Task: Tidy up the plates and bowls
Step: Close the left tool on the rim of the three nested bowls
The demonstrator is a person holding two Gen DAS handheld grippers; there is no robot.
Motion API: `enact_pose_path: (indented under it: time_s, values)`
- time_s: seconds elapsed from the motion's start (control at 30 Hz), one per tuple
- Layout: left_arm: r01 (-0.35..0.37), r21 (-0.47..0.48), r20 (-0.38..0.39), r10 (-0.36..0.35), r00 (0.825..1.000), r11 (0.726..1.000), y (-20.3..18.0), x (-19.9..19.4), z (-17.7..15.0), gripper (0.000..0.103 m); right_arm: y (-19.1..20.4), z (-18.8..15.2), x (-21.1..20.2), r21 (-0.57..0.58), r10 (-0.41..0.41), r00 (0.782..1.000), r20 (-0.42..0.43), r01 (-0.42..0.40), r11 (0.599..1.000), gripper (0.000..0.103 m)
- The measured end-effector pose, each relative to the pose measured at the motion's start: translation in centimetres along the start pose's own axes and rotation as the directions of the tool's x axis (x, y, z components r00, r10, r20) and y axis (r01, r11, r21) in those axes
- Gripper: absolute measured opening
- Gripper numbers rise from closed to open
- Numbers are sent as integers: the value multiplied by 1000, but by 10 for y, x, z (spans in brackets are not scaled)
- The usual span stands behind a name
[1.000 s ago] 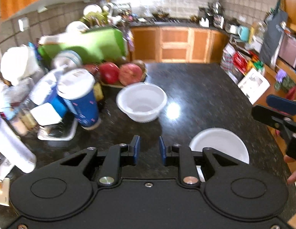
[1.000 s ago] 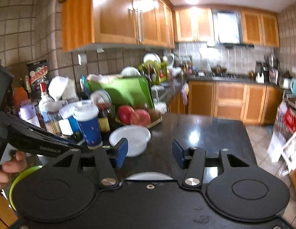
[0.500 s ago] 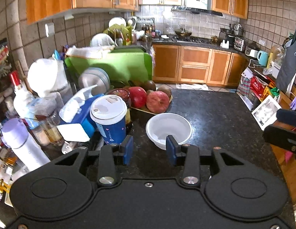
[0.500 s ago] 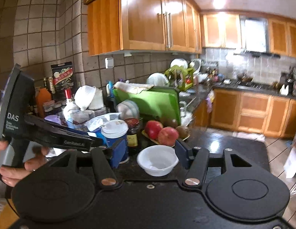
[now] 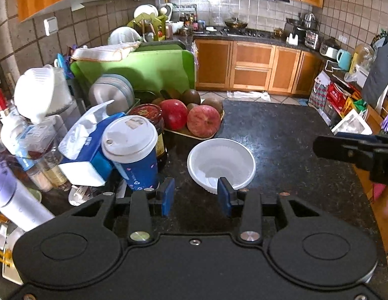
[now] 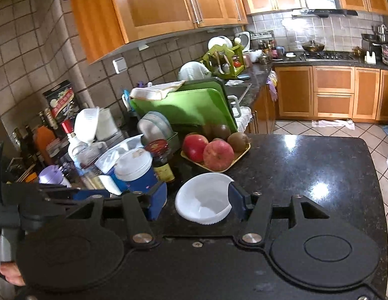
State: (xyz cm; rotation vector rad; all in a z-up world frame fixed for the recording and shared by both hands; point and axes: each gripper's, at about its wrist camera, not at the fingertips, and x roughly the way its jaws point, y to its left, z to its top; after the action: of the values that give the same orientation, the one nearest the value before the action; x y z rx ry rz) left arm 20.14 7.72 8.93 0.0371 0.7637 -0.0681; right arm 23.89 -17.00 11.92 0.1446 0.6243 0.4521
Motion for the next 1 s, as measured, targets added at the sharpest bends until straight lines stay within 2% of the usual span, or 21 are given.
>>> enact_pose_path:
  time_s: [0.27, 0.37, 0.47, 0.67, 0.73, 0.87, 1.0]
  values:
    - [-16, -8, -67, 15, 998, 1000, -3, 48, 14, 49, -25, 10, 66, 52, -57, 989, -134, 64, 997, 57]
    - [-21, -15, -100, 20, 995, 1000, -1, 69, 18, 48, -38, 8, 96, 71, -73, 978, -197, 89, 994, 50]
    - [-28, -17, -124, 26, 992, 999, 1, 86, 20, 48, -47, 4, 122, 80, -79, 968, -238, 101, 992, 47]
    - [-35, -20, -173, 31, 984, 999, 4, 114, 22, 43, -57, -4, 160, 86, -81, 951, -298, 111, 990, 37]
    - [-35, -22, -185, 30, 982, 999, 6, 122, 22, 42, -61, -6, 168, 102, -76, 947, -311, 113, 988, 30]
    - [-34, -15, -191, 31, 981, 999, 5, 132, 25, 38, -64, -12, 181, 114, -78, 939, -336, 123, 986, 28]
    - [-30, -14, -191, 27, 981, 999, 5, 135, 27, 37, -63, -14, 191, 100, -83, 936, -343, 125, 987, 27]
